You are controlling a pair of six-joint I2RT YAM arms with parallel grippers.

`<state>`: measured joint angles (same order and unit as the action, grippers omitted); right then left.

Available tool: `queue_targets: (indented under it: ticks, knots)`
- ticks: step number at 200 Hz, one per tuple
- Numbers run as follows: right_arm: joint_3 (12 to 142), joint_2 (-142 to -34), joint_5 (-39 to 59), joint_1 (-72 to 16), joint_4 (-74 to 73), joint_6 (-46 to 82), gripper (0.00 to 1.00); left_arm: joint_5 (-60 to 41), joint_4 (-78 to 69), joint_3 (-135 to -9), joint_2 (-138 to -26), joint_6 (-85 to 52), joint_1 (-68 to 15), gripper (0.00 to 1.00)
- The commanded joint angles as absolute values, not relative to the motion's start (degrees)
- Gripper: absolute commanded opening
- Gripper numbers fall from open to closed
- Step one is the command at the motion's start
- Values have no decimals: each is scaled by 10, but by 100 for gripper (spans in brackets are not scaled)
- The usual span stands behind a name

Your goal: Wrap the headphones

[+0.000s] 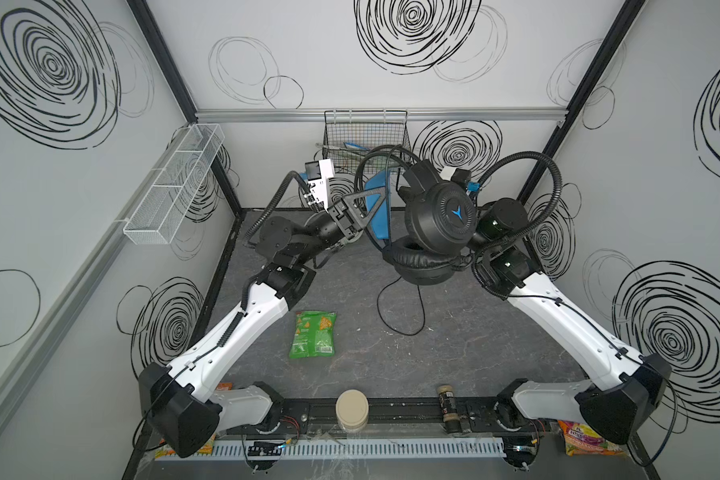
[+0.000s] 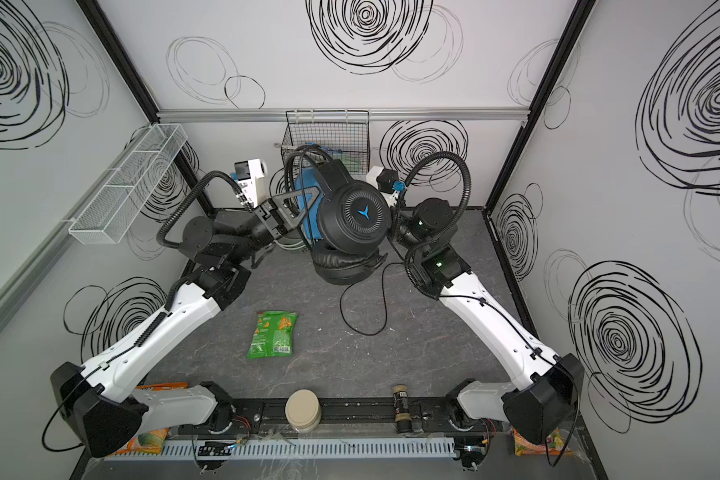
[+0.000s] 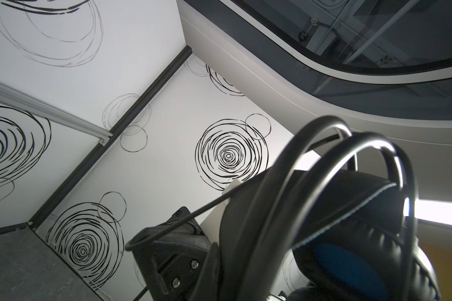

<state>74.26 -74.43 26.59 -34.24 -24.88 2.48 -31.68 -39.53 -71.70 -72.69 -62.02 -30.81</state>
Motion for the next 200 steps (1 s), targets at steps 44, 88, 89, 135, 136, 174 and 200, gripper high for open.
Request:
queue_targets:
  ticks: [44,88,89,135,136,174,200]
  knots:
    - [737,-772,289,-347,-267,63,14,-300,-413,-802,-711,-553,-340,0]
    - [732,-773,287,-351,-274,64,26,-281,-341,-823,-702,-506,-341,0]
    - [732,-773,287,-351,-274,64,26,-280,-340,-823,-701,-504,-341,0]
    - [717,-766,285,-352,-273,63,20,-259,-277,-845,-696,-476,-334,0]
    - [716,-766,285,-351,-273,64,20,-259,-277,-846,-696,-477,-334,0]
    - [693,-765,289,-356,-286,75,21,-265,-282,-876,-704,-482,-333,0]
    - [694,-775,293,-356,-293,80,22,-265,-284,-885,-702,-489,-334,0]
